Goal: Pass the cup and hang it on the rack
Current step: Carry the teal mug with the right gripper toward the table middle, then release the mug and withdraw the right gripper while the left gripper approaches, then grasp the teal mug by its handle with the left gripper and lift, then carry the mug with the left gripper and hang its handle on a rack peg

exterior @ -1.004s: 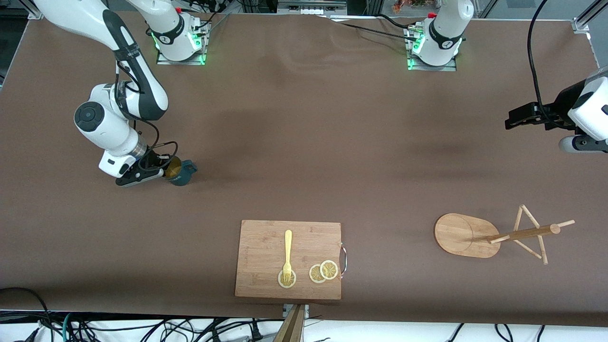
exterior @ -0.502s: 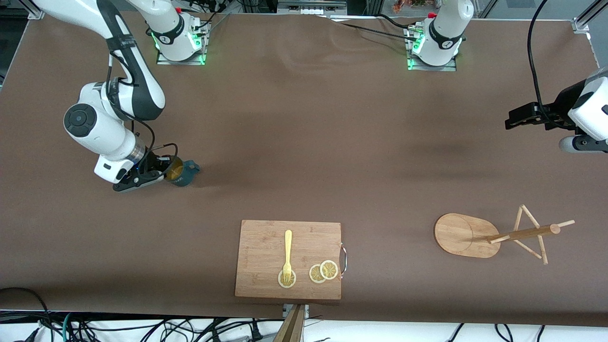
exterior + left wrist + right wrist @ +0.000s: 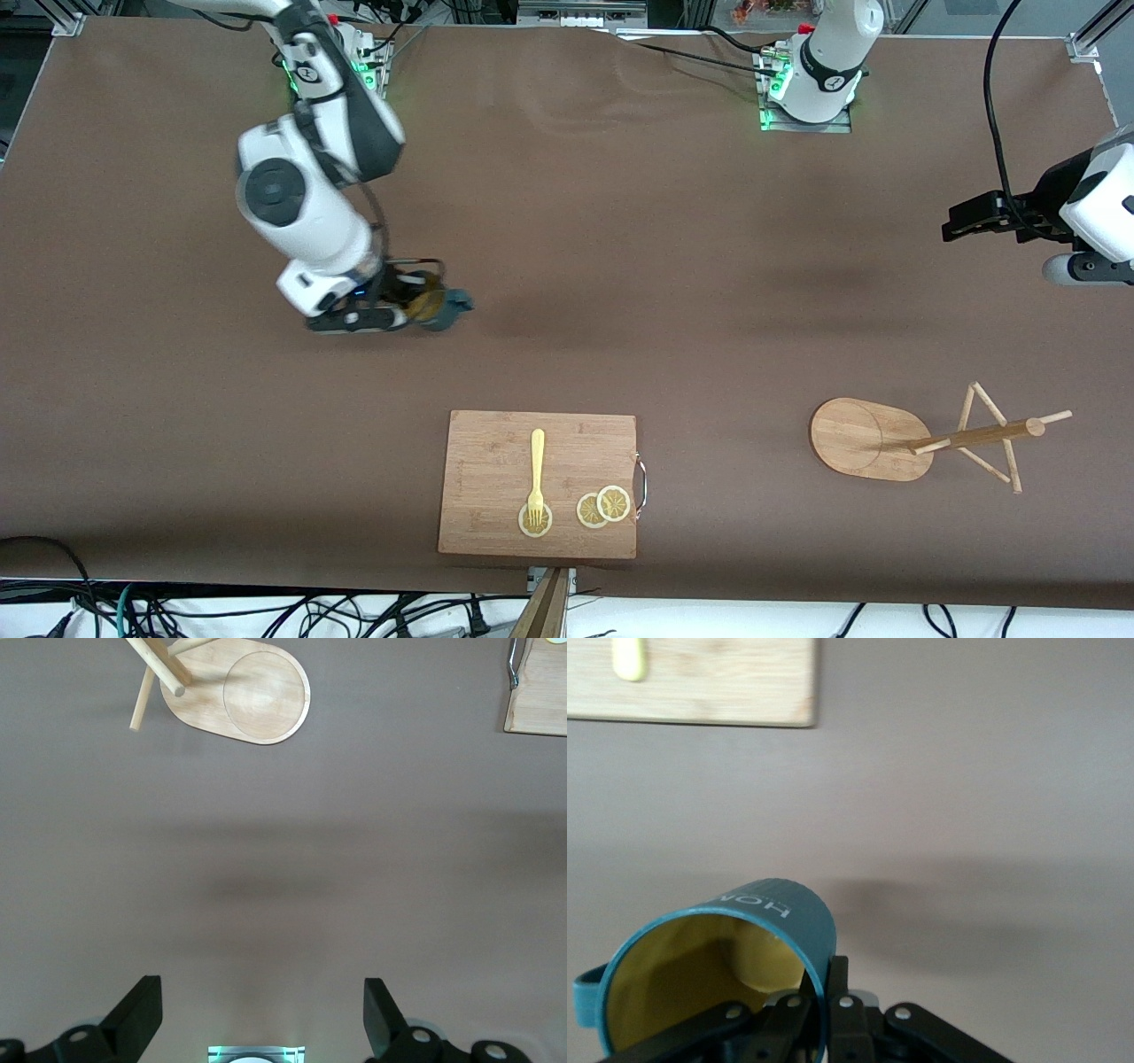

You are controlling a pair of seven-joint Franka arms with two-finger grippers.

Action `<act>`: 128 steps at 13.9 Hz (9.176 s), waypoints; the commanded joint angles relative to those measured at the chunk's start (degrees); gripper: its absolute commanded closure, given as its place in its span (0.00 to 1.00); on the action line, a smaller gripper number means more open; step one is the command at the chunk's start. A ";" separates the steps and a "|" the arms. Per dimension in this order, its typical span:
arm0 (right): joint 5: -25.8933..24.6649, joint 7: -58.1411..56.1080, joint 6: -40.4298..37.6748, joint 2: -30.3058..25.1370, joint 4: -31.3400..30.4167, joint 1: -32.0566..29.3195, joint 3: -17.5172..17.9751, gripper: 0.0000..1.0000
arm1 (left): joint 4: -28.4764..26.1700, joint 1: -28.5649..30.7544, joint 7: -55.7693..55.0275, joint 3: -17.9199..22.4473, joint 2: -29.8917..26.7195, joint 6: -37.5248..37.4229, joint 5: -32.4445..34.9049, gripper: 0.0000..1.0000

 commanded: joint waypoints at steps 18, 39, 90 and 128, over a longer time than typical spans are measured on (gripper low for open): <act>-12.60 35.42 2.74 28.01 27.42 25.81 -4.54 0.51 | 1.98 -0.65 -0.53 0.13 0.94 -0.47 -1.10 0.00; -1.80 -19.27 -40.66 0.69 27.25 1.65 -10.13 0.00 | 1.90 -3.37 6.82 -0.04 8.31 -0.47 -3.91 0.00; 1.02 -39.98 -35.85 -17.61 12.22 -20.07 -13.68 0.00 | -37.74 -15.24 161.02 -6.99 31.44 43.92 -103.58 0.75; 1.46 -39.98 -35.93 -17.52 12.31 -19.98 -13.59 0.00 | -31.77 16.39 25.14 13.49 12.80 0.50 -83.35 1.00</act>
